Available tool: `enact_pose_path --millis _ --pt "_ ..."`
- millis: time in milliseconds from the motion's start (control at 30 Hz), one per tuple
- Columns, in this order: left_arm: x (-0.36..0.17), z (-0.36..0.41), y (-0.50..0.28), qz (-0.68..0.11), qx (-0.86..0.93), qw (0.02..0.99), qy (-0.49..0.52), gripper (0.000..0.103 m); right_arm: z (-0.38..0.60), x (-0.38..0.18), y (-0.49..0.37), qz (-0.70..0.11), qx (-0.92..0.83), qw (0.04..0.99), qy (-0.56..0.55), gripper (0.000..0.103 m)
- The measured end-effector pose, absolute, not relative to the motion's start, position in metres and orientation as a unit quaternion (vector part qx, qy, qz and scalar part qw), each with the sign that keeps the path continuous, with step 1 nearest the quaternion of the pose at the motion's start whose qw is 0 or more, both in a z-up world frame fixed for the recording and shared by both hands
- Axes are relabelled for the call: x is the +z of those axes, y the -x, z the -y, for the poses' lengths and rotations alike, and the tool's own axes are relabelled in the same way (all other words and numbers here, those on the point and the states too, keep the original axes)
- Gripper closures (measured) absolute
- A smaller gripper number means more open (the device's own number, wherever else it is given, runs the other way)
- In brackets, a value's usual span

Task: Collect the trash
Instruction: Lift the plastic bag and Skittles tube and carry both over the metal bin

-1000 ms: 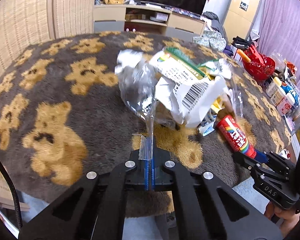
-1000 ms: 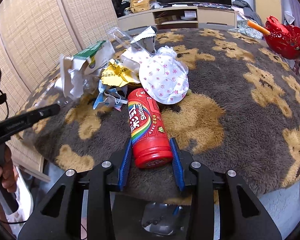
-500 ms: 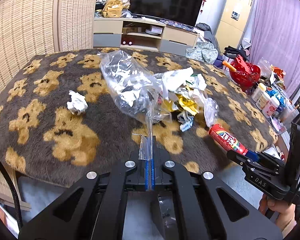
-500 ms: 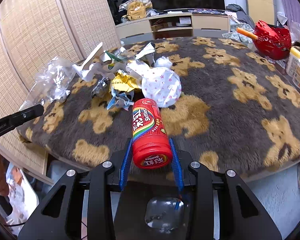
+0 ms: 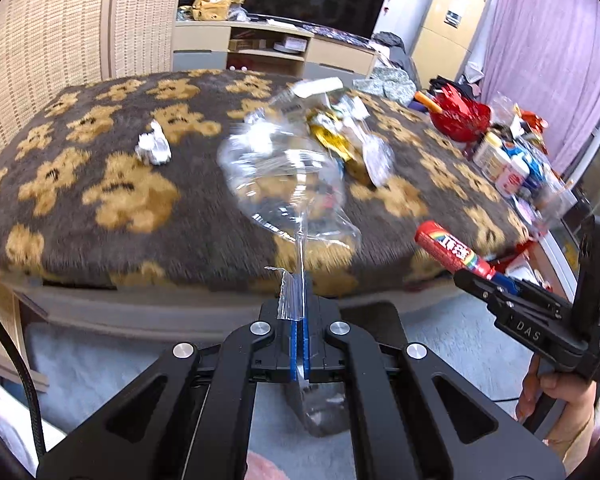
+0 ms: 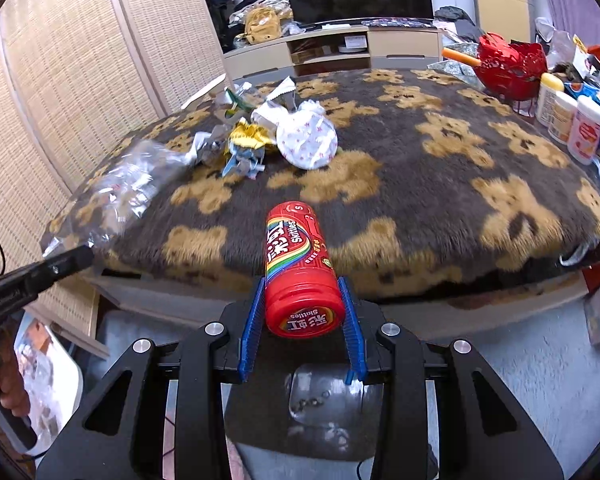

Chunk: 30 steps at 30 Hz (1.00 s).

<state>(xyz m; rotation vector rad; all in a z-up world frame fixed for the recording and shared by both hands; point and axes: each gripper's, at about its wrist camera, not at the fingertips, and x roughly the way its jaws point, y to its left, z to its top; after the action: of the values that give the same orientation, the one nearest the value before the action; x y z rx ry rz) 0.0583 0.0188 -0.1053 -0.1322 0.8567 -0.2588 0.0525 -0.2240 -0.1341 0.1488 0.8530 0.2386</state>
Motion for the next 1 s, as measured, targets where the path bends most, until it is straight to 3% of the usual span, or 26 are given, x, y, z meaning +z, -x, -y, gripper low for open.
enact_pose_path --millis 367,1000 --pt "-0.148 0.007 -0.016 -0.453 -0.154 0.877 0.052 0.103 0.230 -0.161 -0.007 -0.442 0.106 0.887 -0.080 0.065" --pt "-0.248 0.058 -0.013 -0.553 -0.178 0.814 0.019 0.103 0.236 -0.228 -0.001 -0.520 0.089 0.844 -0.097 0.066"
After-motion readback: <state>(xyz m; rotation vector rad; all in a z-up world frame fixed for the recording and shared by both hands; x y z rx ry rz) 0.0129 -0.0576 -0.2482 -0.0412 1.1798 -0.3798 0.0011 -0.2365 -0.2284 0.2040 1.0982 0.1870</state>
